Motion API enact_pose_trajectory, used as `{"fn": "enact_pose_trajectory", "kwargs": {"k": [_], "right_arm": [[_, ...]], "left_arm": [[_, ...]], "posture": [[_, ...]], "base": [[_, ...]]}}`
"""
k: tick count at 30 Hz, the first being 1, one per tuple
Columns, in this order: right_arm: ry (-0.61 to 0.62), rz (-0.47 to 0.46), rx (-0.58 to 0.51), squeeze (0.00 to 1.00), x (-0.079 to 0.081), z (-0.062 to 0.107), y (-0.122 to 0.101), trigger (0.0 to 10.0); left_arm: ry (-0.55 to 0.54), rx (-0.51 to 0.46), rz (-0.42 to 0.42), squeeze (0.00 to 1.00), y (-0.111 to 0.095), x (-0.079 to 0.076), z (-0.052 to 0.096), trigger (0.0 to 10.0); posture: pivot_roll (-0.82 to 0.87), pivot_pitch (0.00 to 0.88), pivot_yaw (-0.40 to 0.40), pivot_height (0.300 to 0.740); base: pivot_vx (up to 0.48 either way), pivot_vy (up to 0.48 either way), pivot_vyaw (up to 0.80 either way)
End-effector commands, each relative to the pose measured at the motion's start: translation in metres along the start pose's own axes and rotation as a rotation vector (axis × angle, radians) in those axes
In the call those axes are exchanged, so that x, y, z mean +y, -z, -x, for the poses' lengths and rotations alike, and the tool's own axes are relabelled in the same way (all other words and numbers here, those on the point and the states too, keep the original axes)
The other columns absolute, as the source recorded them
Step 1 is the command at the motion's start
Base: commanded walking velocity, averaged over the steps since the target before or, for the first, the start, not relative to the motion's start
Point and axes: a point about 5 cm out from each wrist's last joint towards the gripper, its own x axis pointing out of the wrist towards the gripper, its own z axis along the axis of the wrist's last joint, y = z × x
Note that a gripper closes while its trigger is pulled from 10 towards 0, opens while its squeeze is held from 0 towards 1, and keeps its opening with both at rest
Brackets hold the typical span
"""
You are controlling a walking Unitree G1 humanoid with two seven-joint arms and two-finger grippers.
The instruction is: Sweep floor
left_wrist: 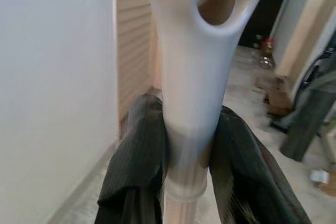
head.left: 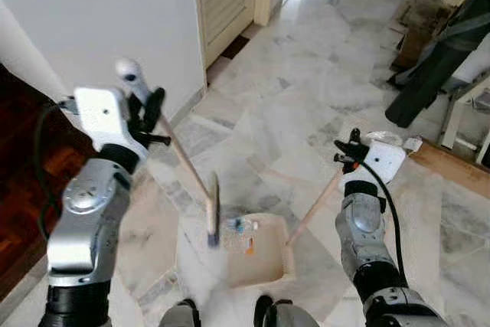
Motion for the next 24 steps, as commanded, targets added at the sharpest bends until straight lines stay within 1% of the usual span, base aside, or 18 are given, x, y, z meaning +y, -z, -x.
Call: {"fn": "enact_pose_trajectory", "kwargs": {"k": [1, 3, 7, 11, 12, 13, 16, 19, 20, 21, 22, 23, 24], "right_arm": [[0.049, -0.064, -0.012, 0.0, -0.005, -0.004, -0.004, 10.0], [0.058, -0.079, -0.006, 0.0, -0.005, -0.005, -0.004, 10.0], [0.072, -0.122, 0.006, 0.0, -0.003, -0.006, -0.004, 10.0], [0.072, -0.167, 0.009, 0.0, 0.0, -0.008, -0.006, 10.0], [0.074, -0.178, 0.012, 0.0, 0.0, -0.009, -0.005, 10.0], [0.079, -0.195, 0.018, 0.0, 0.0, -0.009, -0.005, 10.0], [0.092, -0.229, 0.039, 0.0, -0.001, -0.01, -0.003, 10.0], [0.093, -0.225, 0.038, 0.0, -0.001, -0.011, -0.003, 10.0], [0.092, -0.226, 0.032, 0.0, 0.0, -0.011, -0.004, 10.0], [0.092, -0.226, 0.032, 0.0, 0.0, -0.011, -0.004, 10.0], [0.091, -0.226, 0.03, 0.0, 0.0, -0.011, -0.005, 10.0], [0.09, -0.225, 0.029, 0.0, 0.0, -0.011, -0.005, 10.0], [0.088, -0.224, 0.03, 0.0, -0.001, -0.012, -0.005, 10.0]], "left_arm": [[0.031, -0.051, -0.015, 0.0, -0.01, -0.002, -0.002, 10.0], [0.036, -0.051, -0.011, 0.0, -0.01, -0.002, -0.002, 10.0], [0.032, -0.062, 0.048, 0.0, -0.01, -0.003, -0.004, 10.0], [0.005, -0.105, 0.158, 0.0, -0.014, -0.002, -0.006, 10.0], [0.0, -0.121, 0.192, 0.0, -0.016, -0.002, -0.007, 10.0], [-0.008, -0.144, 0.243, 0.0, -0.019, -0.002, -0.008, 10.0], [0.0, -0.159, 0.271, 0.0, -0.023, -0.002, -0.01, 10.0], [0.0, -0.156, 0.238, 0.0, -0.023, -0.001, -0.011, 10.0], [-0.011, -0.161, 0.177, 0.0, -0.025, 0.002, -0.011, 10.0], [-0.011, -0.161, 0.177, 0.0, -0.025, 0.002, -0.011, 10.0], [-0.015, -0.165, 0.153, 0.0, -0.027, 0.004, -0.011, 10.0], [-0.019, -0.177, 0.106, 0.0, -0.031, 0.005, -0.012, 10.0], [-0.029, -0.207, 0.029, 0.0, -0.042, 0.007, -0.014, 10.0]], "posture": [[0.19, 0.101, -0.039, 0.74], [0.19, 0.098, -0.036, 0.74], [0.19, 0.091, -0.034, 0.74], [0.2, 0.081, -0.034, 0.74], [0.2, 0.08, -0.034, 0.74], [0.2, 0.077, -0.034, 0.74], [0.2, 0.07, -0.031, 0.74], [0.2, 0.064, -0.029, 0.74], [0.2, 0.061, -0.028, 0.74], [0.2, 0.061, -0.028, 0.74], [0.2, 0.06, -0.028, 0.74], [0.2, 0.057, -0.029, 0.74], [0.21, 0.053, -0.03, 0.74]], "base": [[0.0, 0.0, 0.0], [0.0, 0.0, 0.0], [0.0, 0.0, 0.0], [0.0, 0.0, 0.0], [0.0, 0.0, 0.0], [0.0, 0.0, 0.0], [0.0, 0.0, 0.0], [0.0, 0.0, 0.0], [0.0, 0.0, 0.0], [0.0, 0.0, 0.0], [0.0, 0.0, 0.0], [0.0, 0.0, 0.0], [0.0, 0.0, 0.0]]}}
